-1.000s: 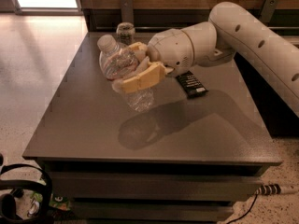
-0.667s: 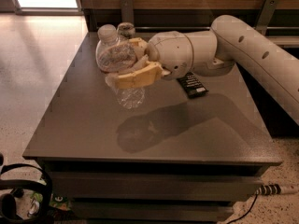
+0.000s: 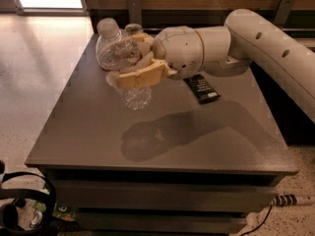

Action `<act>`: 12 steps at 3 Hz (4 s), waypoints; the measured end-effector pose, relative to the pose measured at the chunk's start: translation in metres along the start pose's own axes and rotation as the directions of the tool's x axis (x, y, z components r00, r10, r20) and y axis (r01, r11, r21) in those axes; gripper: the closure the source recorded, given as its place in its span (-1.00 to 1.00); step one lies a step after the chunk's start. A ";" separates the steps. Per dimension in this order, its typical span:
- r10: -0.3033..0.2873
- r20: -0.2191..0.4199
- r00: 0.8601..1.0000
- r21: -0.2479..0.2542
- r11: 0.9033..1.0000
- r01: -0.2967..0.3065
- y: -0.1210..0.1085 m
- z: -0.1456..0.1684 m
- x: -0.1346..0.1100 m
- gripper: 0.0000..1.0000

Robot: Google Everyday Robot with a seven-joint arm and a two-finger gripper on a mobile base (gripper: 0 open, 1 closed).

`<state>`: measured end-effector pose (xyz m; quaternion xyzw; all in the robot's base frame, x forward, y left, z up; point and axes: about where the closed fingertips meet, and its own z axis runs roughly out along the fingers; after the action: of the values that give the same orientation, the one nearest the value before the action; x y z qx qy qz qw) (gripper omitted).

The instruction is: Place water bottle upright

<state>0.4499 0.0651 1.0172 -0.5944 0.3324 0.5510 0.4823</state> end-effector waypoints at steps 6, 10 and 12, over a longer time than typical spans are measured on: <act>0.205 0.080 0.976 0.220 0.951 -0.218 -0.035 -0.002 0.076 1.00; 0.227 -0.015 0.974 0.387 0.899 -0.204 -0.045 0.021 0.101 1.00; 0.255 -0.005 0.967 0.420 0.878 -0.230 -0.048 0.019 0.124 1.00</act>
Offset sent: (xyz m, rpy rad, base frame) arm 0.0362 0.0133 -0.0437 0.0535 0.2093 -0.0353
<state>0.5093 0.1148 0.9075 -0.4478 0.5283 0.5053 0.5149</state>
